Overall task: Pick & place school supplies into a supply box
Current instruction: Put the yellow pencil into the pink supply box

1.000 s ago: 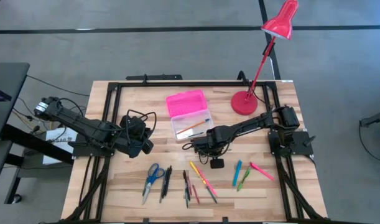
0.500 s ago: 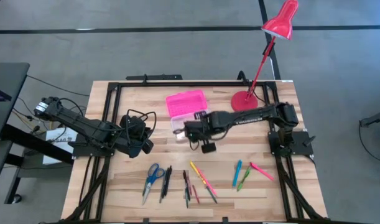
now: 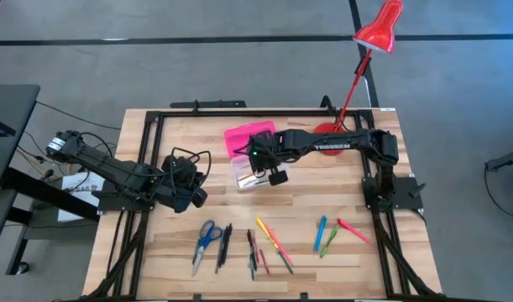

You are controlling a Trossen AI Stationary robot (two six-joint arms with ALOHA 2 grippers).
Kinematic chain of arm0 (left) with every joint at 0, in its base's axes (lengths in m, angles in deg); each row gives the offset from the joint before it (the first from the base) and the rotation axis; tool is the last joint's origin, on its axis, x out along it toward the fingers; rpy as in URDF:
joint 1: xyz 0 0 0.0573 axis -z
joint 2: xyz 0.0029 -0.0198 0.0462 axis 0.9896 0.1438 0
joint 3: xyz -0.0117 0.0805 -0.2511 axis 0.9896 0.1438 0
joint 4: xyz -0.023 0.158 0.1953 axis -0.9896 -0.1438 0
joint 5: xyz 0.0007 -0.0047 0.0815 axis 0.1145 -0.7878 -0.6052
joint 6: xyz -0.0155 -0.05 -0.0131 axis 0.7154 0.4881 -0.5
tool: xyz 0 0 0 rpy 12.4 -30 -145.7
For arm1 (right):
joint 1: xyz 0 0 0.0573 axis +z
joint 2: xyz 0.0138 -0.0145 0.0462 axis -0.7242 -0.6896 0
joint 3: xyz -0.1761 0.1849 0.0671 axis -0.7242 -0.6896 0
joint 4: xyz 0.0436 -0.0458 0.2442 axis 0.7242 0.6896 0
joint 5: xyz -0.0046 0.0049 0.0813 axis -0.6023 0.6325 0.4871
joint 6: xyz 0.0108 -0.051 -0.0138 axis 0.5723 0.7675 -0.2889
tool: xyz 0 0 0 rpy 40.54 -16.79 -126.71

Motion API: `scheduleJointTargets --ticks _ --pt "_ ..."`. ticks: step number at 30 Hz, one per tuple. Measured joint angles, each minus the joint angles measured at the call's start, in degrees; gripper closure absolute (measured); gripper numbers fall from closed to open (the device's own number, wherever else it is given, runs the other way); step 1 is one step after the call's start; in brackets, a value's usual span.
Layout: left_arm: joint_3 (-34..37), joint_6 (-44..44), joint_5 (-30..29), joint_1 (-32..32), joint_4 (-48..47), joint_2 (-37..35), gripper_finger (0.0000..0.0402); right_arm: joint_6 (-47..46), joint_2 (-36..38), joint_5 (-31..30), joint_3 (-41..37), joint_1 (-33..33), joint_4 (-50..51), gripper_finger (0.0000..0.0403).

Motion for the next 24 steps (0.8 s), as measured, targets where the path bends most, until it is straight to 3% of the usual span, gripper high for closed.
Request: scheduleJointTargets --ticks 4,17,24 --pt "0.0 0.3 -0.2 0.0 0.0 0.0 0.0356 0.1 0.0 2.4 -1.0 -0.2 -3.0 0.0403" --pt "0.0 0.4 0.0 0.0 0.1 0.0 0.0356 -0.7 -3.9 2.6 -2.1 0.7 -7.9 0.0402" --pt "0.0 0.4 0.7 0.0 -0.2 0.0 0.0356 0.8 -5.9 -3.1 -2.2 0.0 -7.6 0.0400"
